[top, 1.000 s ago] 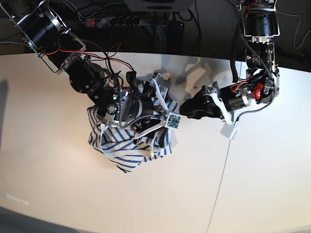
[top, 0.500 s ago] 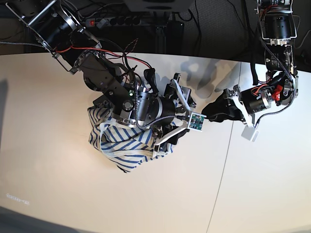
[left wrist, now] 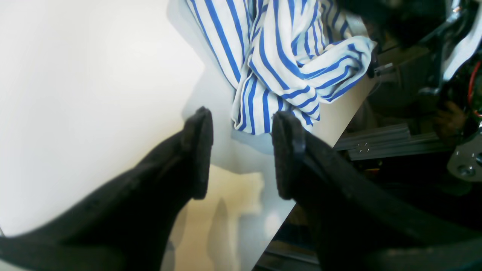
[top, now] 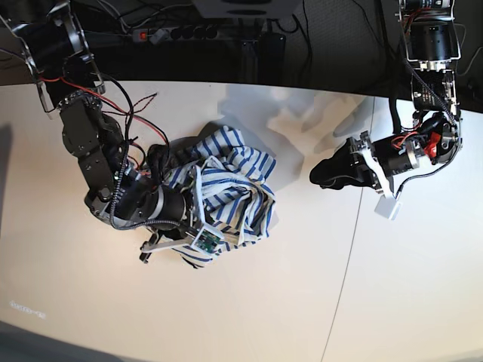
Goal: Fold the T-shirt properly
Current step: 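Press and tuck the bundle edges with the right gripper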
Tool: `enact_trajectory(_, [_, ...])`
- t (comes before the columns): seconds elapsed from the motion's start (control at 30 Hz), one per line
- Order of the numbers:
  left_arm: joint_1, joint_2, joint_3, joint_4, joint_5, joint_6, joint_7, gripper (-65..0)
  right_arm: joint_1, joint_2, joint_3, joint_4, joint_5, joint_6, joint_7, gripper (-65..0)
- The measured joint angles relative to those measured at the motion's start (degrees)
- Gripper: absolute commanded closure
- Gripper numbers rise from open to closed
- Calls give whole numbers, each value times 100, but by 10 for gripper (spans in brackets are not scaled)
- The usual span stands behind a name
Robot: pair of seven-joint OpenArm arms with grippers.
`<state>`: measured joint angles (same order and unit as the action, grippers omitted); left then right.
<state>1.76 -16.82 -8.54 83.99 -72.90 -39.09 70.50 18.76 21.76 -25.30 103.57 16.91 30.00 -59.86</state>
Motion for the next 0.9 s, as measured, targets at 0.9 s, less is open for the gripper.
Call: enact_trajectory(0.9, [-37, 2, 7, 0, -35, 0, 0, -262, -133, -789, 92, -304, -205, 2, 962, 0])
